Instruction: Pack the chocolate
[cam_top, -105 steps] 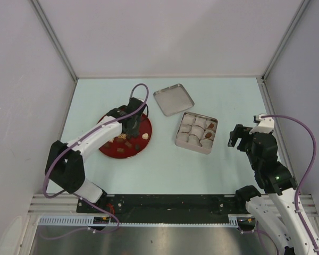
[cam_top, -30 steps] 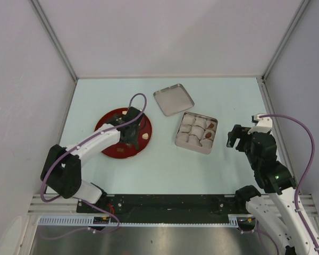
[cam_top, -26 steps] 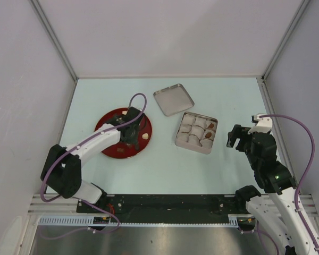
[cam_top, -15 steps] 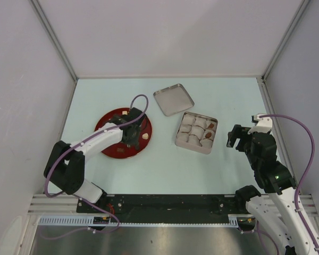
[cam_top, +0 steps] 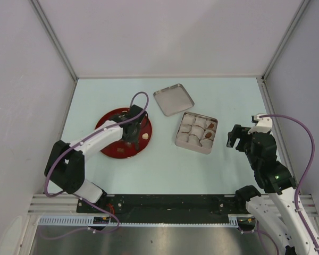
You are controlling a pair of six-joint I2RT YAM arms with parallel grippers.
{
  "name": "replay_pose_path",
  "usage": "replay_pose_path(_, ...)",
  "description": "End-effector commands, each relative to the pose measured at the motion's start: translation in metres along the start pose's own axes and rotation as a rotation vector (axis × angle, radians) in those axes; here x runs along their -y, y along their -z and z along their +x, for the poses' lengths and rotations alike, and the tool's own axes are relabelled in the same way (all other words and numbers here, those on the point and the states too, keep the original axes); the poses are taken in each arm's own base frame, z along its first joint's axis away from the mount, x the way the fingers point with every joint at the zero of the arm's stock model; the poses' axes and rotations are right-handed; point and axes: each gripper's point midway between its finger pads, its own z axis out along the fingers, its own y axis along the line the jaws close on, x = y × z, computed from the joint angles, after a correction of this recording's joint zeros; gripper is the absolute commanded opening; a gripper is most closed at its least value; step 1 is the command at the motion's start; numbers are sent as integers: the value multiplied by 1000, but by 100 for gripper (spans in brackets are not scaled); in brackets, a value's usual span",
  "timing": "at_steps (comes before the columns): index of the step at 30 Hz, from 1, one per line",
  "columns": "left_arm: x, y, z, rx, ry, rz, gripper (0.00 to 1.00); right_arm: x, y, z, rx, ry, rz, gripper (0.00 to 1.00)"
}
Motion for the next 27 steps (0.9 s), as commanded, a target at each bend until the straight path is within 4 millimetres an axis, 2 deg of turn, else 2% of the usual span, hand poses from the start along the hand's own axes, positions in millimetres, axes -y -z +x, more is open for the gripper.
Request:
replay_pose_path(1, -6, 29, -30, 101, 22, -3, 11, -5, 0, -10, 37, -5, -21, 86)
replay_pose_path(8, -3, 60, -55, 191, 7, 45, 5, -5, 0, -10, 37, -5, -22, 86)
replay_pose_path(12, 17, 78, -66, 245, -50, 107, 5, -4, 1, -11, 42, -5, -19, 86)
replay_pose_path(22, 108, 122, -84, 393, -342, 301, 6, -2, 2, -12, 49, -9, -11, 86)
replay_pose_path(26, 153, 135, -77, 428, -507, 416, 7, -3, 2, -12, 48, -9, -12, 86)
replay_pose_path(27, 161, 132, -75, 424, -540, 428, 8, -3, 2, -12, 48, -7, -14, 86)
